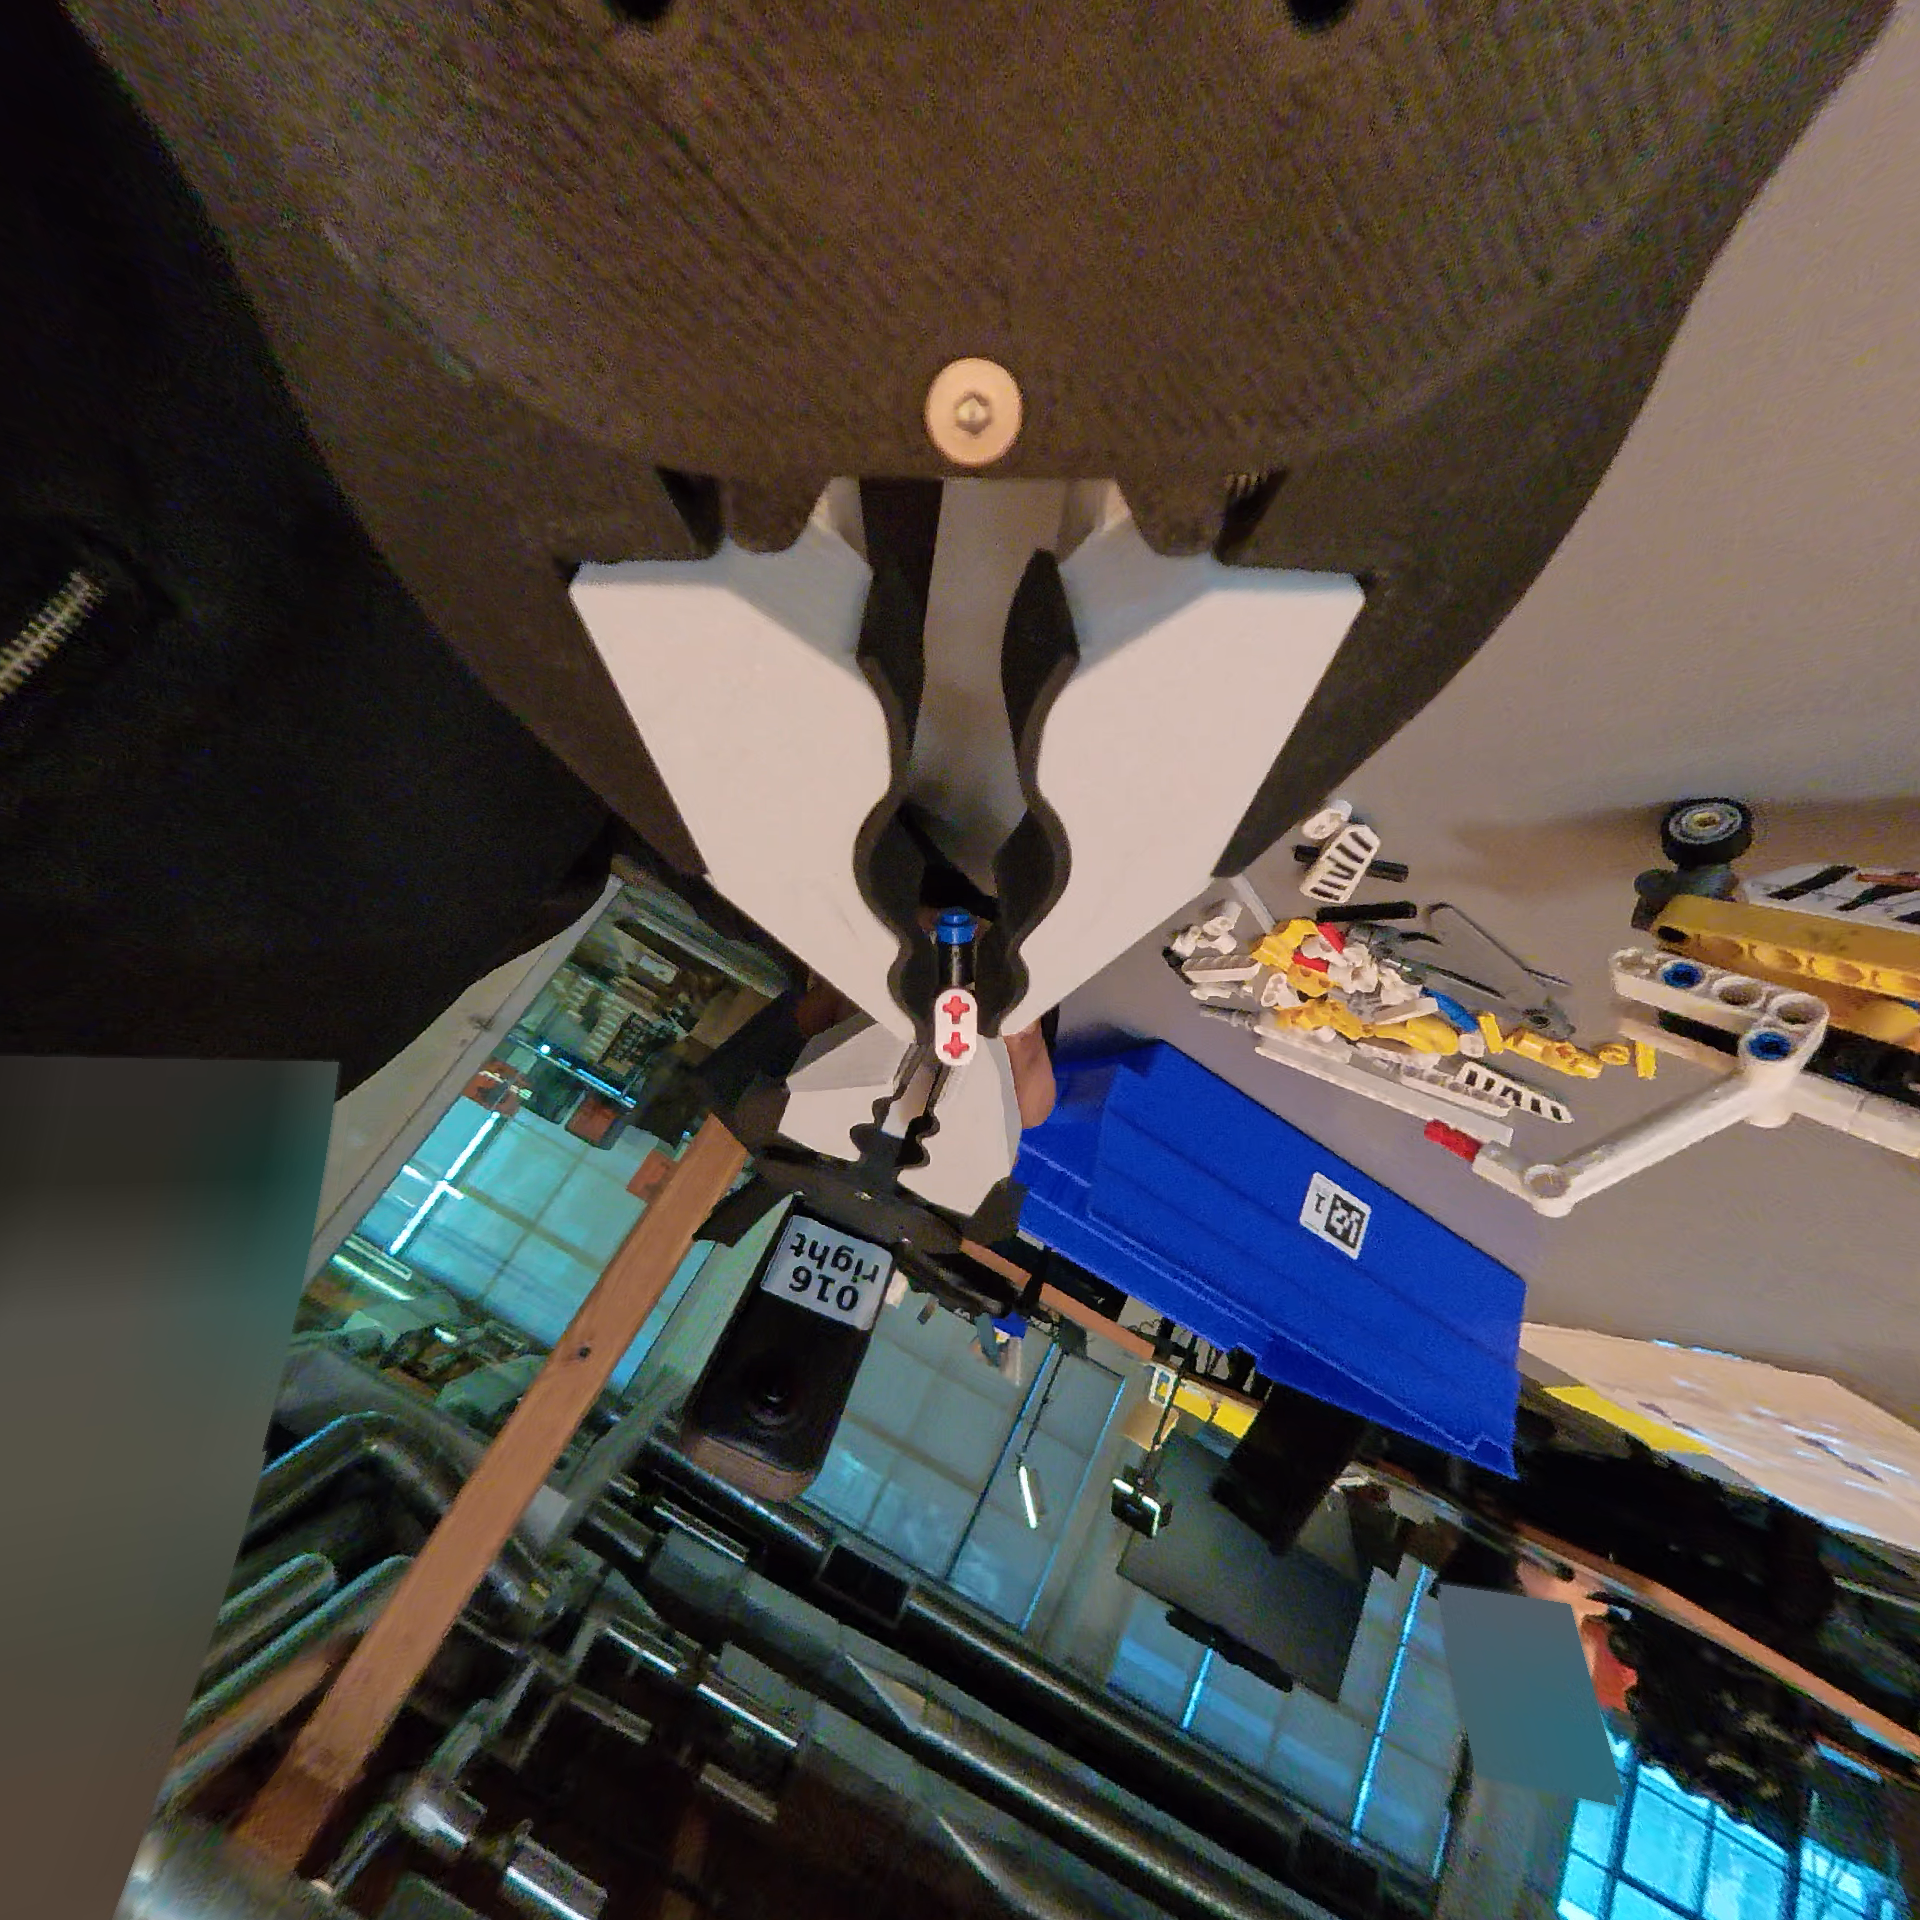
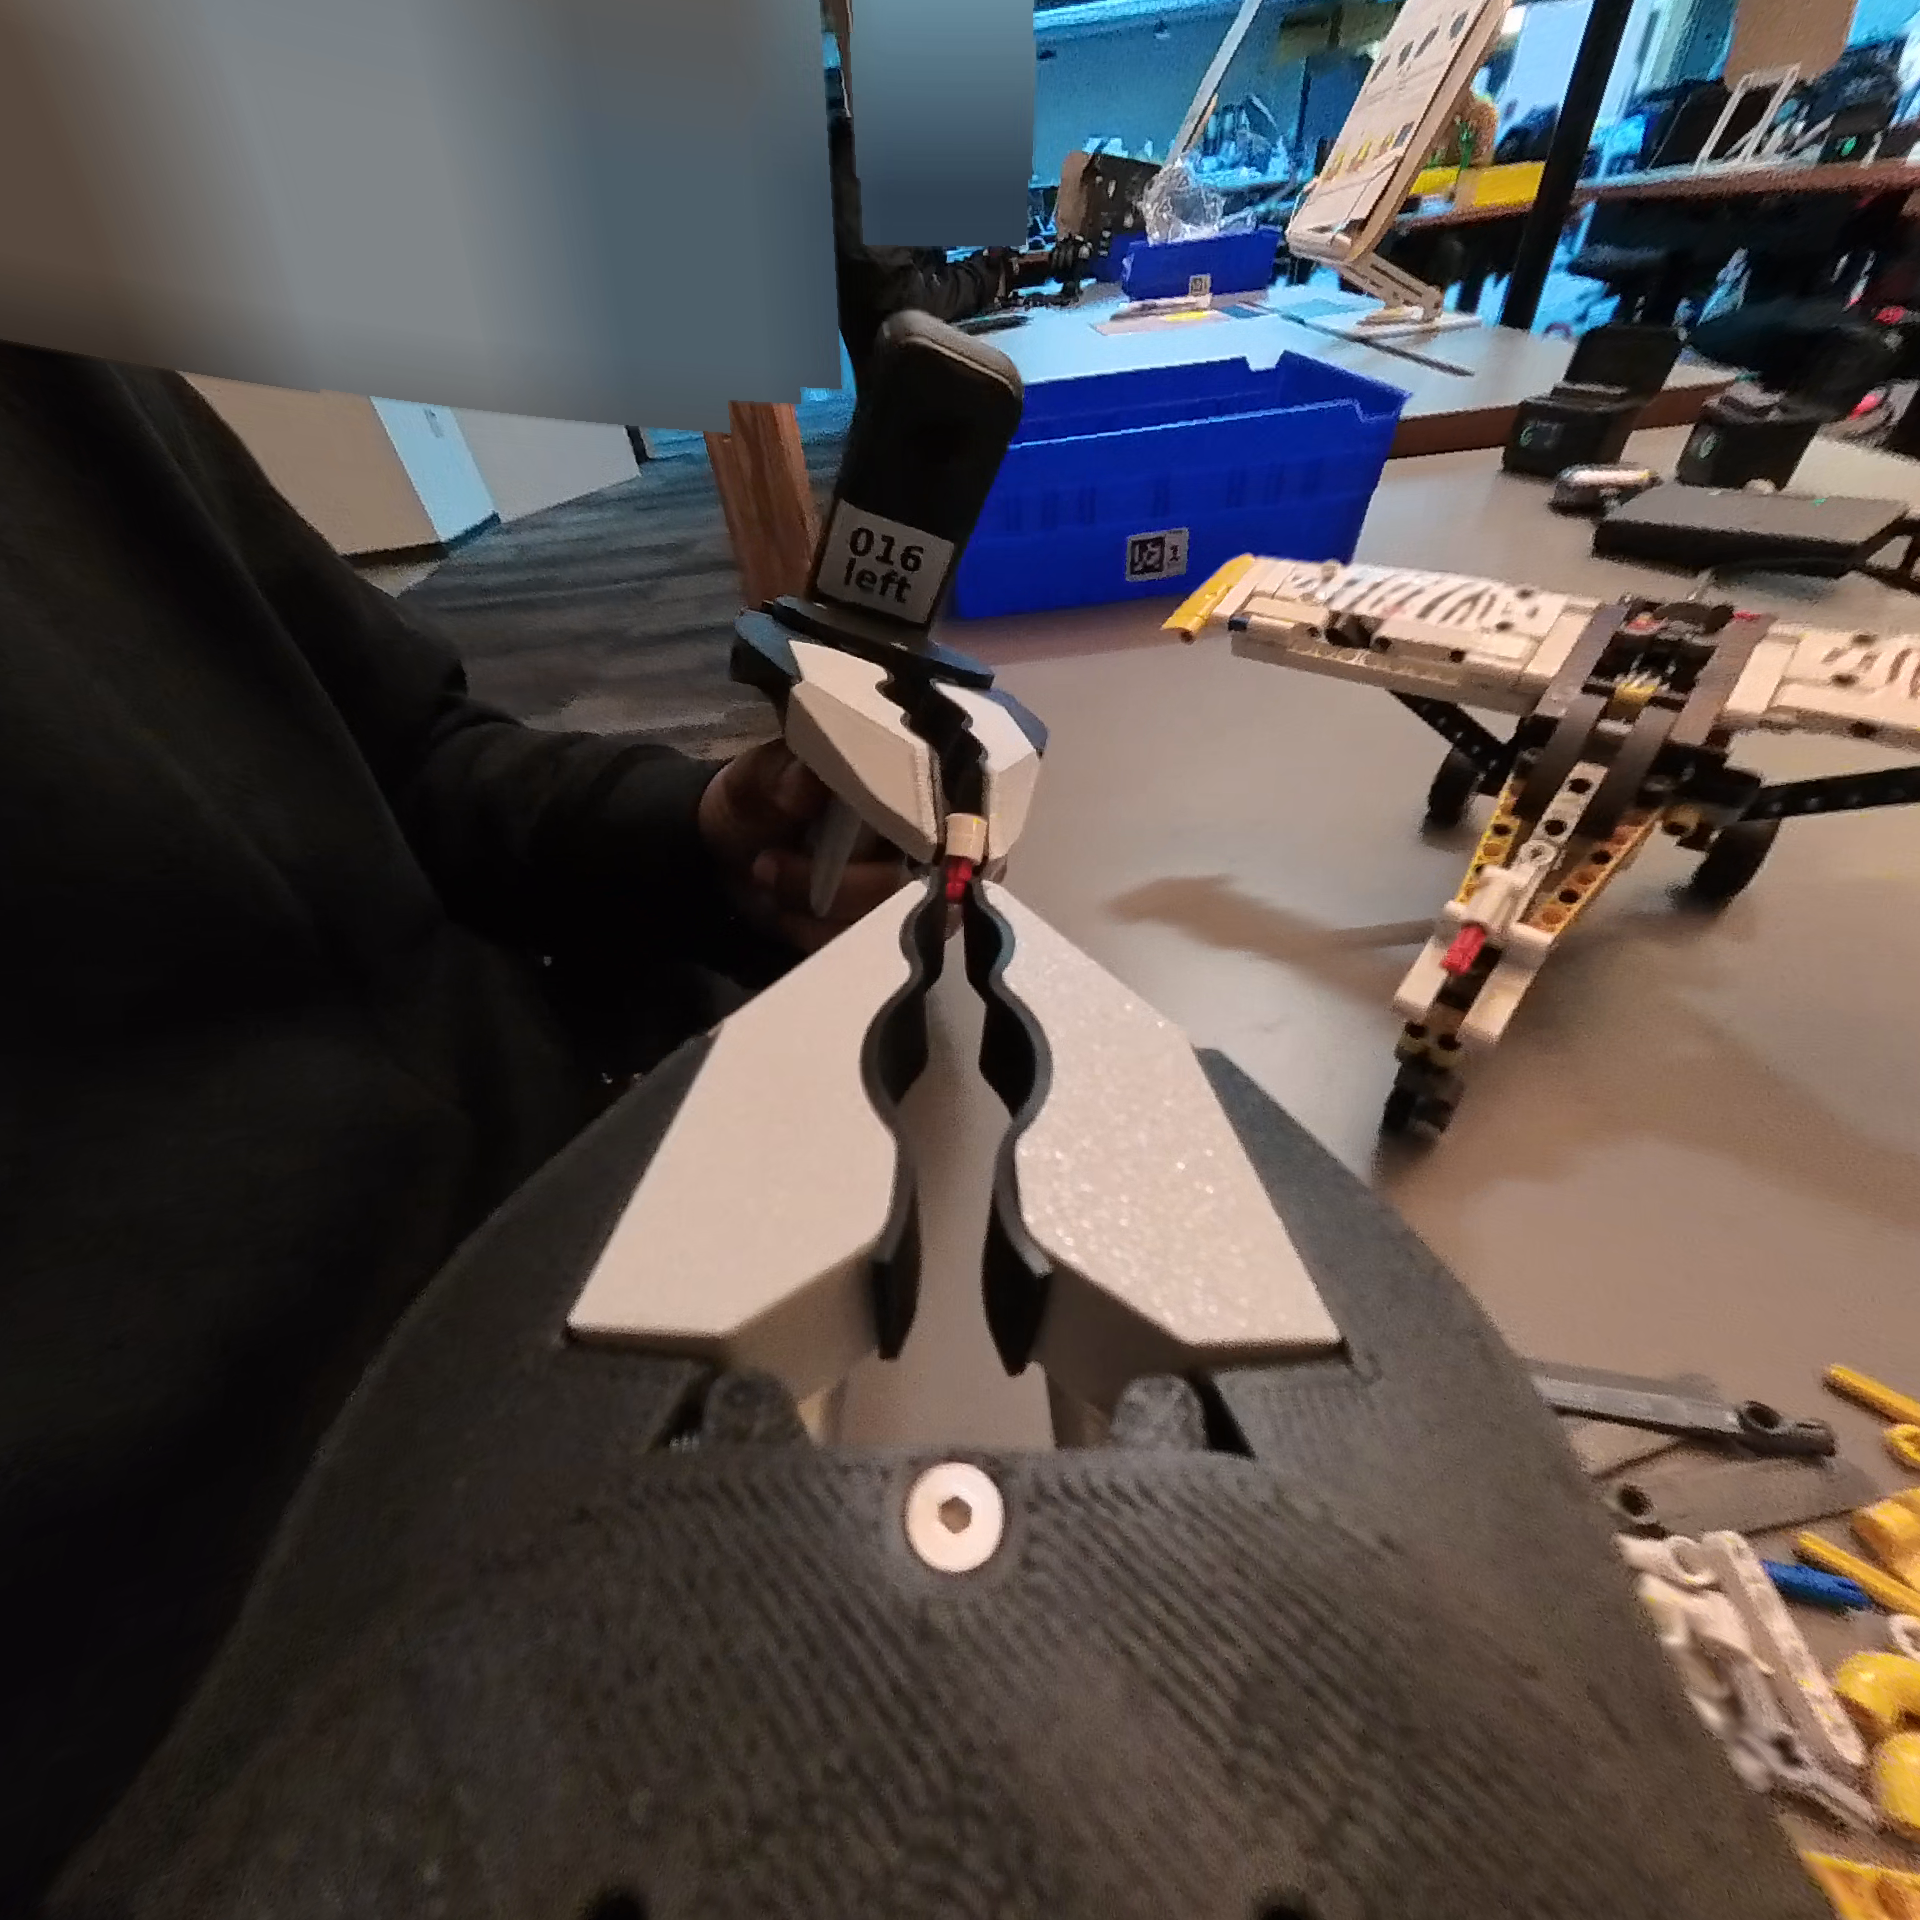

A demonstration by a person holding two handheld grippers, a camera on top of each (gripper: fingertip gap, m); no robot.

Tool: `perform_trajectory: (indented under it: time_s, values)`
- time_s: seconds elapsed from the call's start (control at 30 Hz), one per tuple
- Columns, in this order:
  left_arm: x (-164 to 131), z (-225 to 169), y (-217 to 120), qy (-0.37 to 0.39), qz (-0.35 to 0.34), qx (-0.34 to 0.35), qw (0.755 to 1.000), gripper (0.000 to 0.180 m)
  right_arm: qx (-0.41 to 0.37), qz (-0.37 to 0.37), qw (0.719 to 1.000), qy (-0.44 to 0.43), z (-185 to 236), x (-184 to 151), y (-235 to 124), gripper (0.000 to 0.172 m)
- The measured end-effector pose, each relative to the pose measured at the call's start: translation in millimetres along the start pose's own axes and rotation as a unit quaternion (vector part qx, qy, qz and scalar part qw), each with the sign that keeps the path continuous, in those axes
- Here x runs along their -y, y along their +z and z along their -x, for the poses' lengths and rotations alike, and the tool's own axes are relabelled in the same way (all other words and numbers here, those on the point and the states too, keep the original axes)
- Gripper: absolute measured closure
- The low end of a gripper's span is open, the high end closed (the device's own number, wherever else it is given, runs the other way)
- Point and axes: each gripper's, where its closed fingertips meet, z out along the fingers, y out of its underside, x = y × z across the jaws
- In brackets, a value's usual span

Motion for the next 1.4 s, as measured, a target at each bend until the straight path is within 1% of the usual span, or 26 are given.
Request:
perform_trajectory:
  time_s: [0.07, 0.13, 0.17, 0.23, 0.27, 0.3, 0.4, 0.47, 0.53, 0.63, 0.8, 0.87, 0.97, 1.0, 1.03, 1.07, 1.1, 1.13, 1.17, 1.2, 1.23, 1.27, 1.3, 1.33, 1.4]
  values:
    - [-2.8, 4.2, -1.9, 0.023, 0.013, 0.013, 1.0, 0.178, 0.007, -0.005, 1.0, 0.027, -3.2, -1.4, 3.3, 0.17]
    - [0.9, 6.5, -5.2, 0.046, 0.013, 0.027, 0.999, 0.176, 0.002, -0.044, 0.998, 0.041, -6.2, 3.5, 7.3, 0.169]
    - [3.8, 7.4, -6.8, 0.034, 0.005, 0.026, 0.999, 0.177, -0.005, -0.059, 0.997, 0.045, -8.4, 5.7, 8.8, 0.166]
    - [4.7, 9.4, -8.0, 0.019, -0.008, 0.028, 0.999, 0.177, -0.026, -0.064, 0.997, 0.039, -13.3, 5.5, 10.5, 0.16]
    - [4.4, 10.8, -8.0, 0.011, -0.012, 0.031, 0.999, 0.176, -0.032, -0.06, 0.997, 0.028, -13.4, 5.2, 10.5, 0.163]
    - [3.7, 11.9, -7.8, 0.006, -0.013, 0.033, 0.999, 0.176, -0.035, -0.051, 0.998, 0.013, -11.7, 4.4, 10.9, 0.169]
    - [-1.7, 15.6, -8.5, 0.019, 0.009, 0.047, 0.999, 0.176, -0.081, -0.009, 0.994, -0.078, -12.4, -2.2, 12.2, 0.169]
    - [-7.9, 19.1, -9.5, 0.039, 0.042, 0.06, 0.997, 0.176, -0.119, 0.024, 0.981, -0.152, -14.0, -8.7, 13.6, 0.169]
    - [-10.6, 23.3, -11.0, 0.072, 0.062, 0.084, 0.992, 0.176, -0.157, 0.048, 0.965, -0.204, -17.4, -12.4, 15.4, 0.17]
    - [-11.9, 27.9, -12.1, 0.094, 0.077, 0.108, 0.987, 0.176, -0.184, 0.081, 0.952, -0.23, -21.4, -15.7, 16.6, 0.17]
    - [-12.6, 37.6, -11.0, 0.074, 0.065, 0.143, 0.985, 0.176, -0.237, 0.134, 0.926, -0.263, -31.0, -20.5, 17.5, 0.17]
    - [-9.1, 40.2, -11.4, 0.064, 0.048, 0.155, 0.985, 0.176, -0.258, 0.127, 0.922, -0.259, -34.0, -16.7, 17.7, 0.17]
    - [2.2, 37.8, -10.7, 0.021, -0.012, 0.151, 0.988, 0.177, -0.262, 0.094, 0.94, -0.198, -34.5, -7.6, 15.3, 0.171]
    - [3.6, 37.5, -9.8, 0.008, -0.026, 0.152, 0.988, 0.177, -0.262, 0.097, 0.943, -0.179, -35.8, -8.1, 12.9, 0.172]
    - [6.6, 38.8, -11.6, 0.004, -0.044, 0.16, 0.986, 0.175, -0.306, 0.144, 0.924, -0.18, -52.2, -18.8, -1.2, 0.172]
    - [30.1, 38.5, -26.4, -0.01, -0.115, 0.162, 0.98, 0.176, -0.353, 0.194, 0.894, -0.196, -71.9, -31.2, -22.3, 0.172]
    - [48.7, 42.2, -44.3, -0.026, -0.148, 0.169, 0.974, 0.177, -0.343, 0.172, 0.908, -0.171, -74.3, -30.9, -29.8, 0.172]
    - [55.9, 45.7, -53.2, -0.001, -0.137, 0.19, 0.972, 0.176, -0.303, 0.094, 0.941, -0.118, -62.9, -12.1, -26.8, 0.172]
    - [55.5, 45.4, -51.8, 0.015, -0.12, 0.194, 0.973, 0.176, -0.27, 0.035, 0.958, -0.094, -48.9, 10.4, -22.2, 0.172]
    - [51.9, 41.3, -44.7, 0.01, -0.116, 0.179, 0.977, 0.176, -0.265, 0.025, 0.958, -0.111, -40.6, 22.0, -17.5, 0.172]
    - [44.7, 35.4, -34.8, 0.005, -0.109, 0.157, 0.982, 0.176, -0.279, 0.041, 0.949, -0.144, -38.7, 24.3, -13.7, 0.172]
    - [34.0, 32.4, -25.5, 0.007, -0.09, 0.145, 0.985, 0.176, -0.29, 0.058, 0.94, -0.169, -38.3, 21.8, -10.7, 0.172]
    - [27.0, 31.1, -19.8, 0.01, -0.081, 0.139, 0.987, 0.176, -0.289, 0.063, 0.938, -0.182, -36.9, 18.7, -7.5, 0.172]
    - [24.1, 27.7, -16.3, -0.002, -0.082, 0.12, 0.989, 0.176, -0.279, 0.052, 0.942, -0.181, -34.7, 17.0, -4.0, 0.172]
    - [19.9, 24.5, -12.3, -0.032, -0.079, 0.091, 0.992, 0.176, -0.224, 0.006, 0.965, -0.134, -25.1, 17.8, 4.1, 0.172]
